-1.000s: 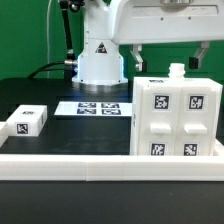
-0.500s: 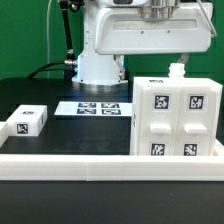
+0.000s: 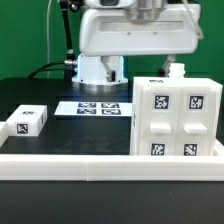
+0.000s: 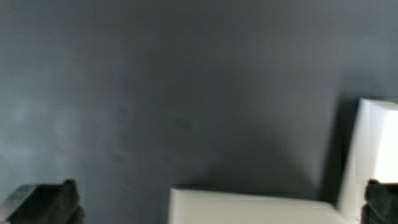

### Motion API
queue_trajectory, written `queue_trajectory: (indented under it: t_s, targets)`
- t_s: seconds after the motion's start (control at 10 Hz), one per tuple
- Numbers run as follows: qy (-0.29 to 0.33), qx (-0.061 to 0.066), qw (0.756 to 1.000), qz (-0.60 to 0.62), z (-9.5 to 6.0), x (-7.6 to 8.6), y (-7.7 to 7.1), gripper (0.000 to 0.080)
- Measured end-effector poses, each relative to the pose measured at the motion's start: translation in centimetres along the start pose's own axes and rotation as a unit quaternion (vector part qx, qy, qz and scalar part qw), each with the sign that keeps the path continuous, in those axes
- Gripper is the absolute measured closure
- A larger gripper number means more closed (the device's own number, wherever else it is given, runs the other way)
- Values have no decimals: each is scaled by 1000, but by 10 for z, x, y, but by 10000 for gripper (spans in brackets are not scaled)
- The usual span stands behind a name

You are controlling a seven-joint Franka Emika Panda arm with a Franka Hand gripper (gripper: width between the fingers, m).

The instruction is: Assemble cabinet

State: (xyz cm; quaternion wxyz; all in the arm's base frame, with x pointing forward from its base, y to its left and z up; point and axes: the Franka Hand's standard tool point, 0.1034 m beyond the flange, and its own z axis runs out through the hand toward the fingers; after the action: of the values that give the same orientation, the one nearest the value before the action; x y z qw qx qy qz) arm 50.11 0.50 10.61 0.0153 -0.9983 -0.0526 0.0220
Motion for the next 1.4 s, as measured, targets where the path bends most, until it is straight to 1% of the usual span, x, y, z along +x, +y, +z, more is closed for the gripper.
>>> queue_trajectory:
  t_s: [0.1,0.2,0.3,0.6,0.8,0.9,1.0,1.1,1.2,1.4]
  targets:
    - [1,-3,1000,-2,5,-8,22,2]
    - [3,-6,1000,10,10,-16,40,2]
    - [2,-8,1000,17,14,-20,49,2]
    - [2,-11,1000,12,13,-23,69,2]
    - [1,-13,1000,11,13,-28,87,2]
    - [-1,-15,1000,1,16,-34,100,2]
    - [-4,-16,1000,1,20,-42,119,2]
    - [-8,-17,1000,6,25,-48,131,2]
    - [-12,-16,1000,5,28,-52,138,2]
    - [-18,-14,1000,-2,35,-62,157,2]
